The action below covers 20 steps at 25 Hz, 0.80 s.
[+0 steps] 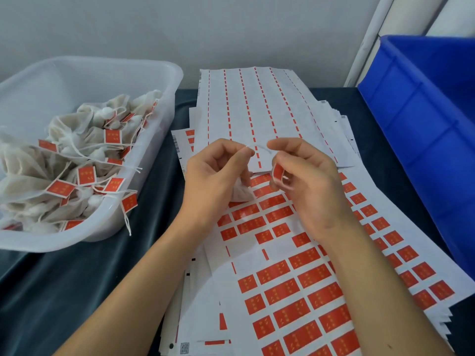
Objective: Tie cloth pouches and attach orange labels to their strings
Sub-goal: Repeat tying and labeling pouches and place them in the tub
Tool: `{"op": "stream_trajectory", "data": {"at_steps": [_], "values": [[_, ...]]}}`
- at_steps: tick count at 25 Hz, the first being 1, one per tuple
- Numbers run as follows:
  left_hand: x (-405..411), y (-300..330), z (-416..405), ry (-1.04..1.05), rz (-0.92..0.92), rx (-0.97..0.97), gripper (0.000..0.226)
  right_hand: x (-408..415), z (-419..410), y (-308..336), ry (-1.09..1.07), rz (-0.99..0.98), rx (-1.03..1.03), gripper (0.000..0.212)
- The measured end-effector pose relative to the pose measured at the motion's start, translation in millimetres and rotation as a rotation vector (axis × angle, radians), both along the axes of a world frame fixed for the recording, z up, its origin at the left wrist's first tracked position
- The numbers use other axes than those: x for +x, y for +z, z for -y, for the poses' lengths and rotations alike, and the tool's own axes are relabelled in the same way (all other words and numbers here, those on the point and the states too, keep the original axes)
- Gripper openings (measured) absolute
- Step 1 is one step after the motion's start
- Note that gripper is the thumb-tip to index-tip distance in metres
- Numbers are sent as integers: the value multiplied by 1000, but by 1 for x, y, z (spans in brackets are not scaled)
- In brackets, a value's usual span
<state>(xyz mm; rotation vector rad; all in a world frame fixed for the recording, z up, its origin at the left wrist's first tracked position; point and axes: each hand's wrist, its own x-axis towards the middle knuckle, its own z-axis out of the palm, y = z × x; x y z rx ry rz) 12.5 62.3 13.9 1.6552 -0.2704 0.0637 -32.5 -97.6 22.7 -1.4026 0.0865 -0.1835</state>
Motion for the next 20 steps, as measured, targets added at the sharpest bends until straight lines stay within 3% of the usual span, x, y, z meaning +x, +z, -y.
{"op": "stream_trajectory", "data": {"at_steps": [5,8,11,20], "values": [[-3,1,2,-35,24,-7,15,-3,-7,-1,-34,7,-157,19],[-5,3,2,-55,37,-12,15,-2,-8,-2,-27,51,-219,31],[-6,5,3,-62,40,-9,14,1,-11,-5,-69,79,-313,18],[-10,9,5,-59,13,87,18,2,-6,-6,-128,33,-301,15]]}}
